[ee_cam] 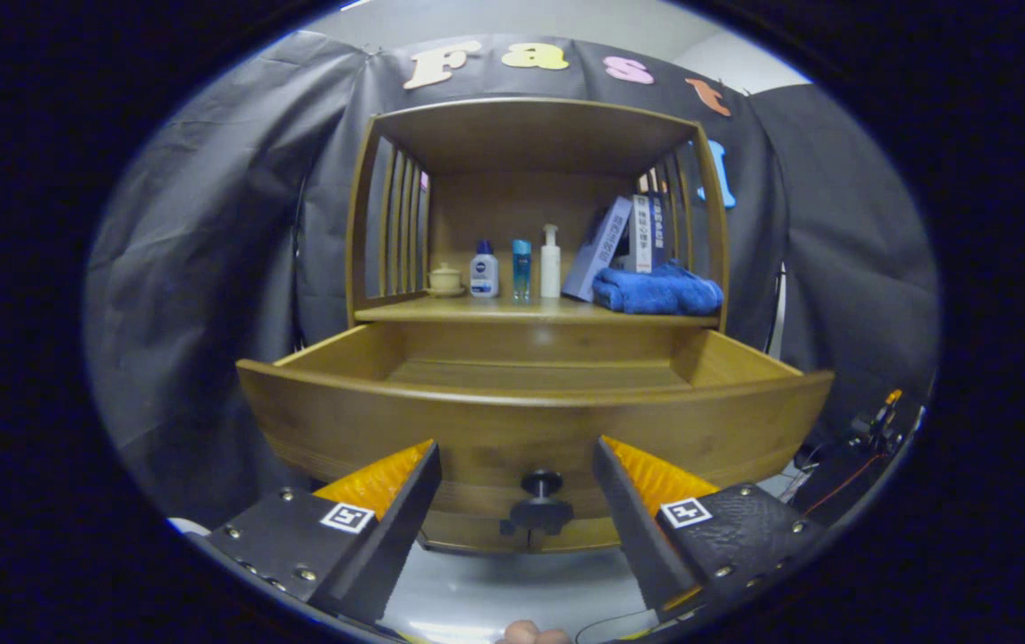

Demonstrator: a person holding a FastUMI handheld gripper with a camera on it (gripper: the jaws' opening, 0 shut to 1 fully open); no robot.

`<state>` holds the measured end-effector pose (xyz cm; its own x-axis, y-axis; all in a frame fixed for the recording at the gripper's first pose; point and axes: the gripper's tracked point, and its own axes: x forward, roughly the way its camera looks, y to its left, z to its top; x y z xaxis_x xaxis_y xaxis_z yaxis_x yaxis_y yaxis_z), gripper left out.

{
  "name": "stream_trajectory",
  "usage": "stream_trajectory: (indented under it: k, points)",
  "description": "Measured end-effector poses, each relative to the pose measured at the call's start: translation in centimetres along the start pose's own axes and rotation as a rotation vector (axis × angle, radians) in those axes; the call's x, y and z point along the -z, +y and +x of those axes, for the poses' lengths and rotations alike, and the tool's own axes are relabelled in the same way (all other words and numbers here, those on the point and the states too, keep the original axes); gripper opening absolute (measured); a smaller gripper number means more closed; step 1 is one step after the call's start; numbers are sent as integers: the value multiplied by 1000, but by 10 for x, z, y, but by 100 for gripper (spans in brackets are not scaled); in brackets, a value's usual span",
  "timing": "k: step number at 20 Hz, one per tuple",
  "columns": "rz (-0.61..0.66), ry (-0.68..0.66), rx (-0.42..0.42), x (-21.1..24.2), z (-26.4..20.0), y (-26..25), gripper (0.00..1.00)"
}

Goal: Pull open the drawer, take out the items inside it, and place them on the countertop above the cabinet.

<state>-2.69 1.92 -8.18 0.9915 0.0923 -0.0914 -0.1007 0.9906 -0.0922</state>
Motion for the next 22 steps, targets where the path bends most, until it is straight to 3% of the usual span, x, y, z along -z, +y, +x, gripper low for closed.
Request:
stream_trajectory:
  k: [4, 8, 15, 19, 22]
  points:
    - [26, 19, 32, -37, 5, -6, 100]
    - [71, 91, 37, -56, 40, -9, 100]
    - [121, 448, -15, -12, 115, 1, 100]
    - [39, 632, 10, 26, 131, -11, 100]
    - [-1, 695, 78, 43, 142, -28, 96]
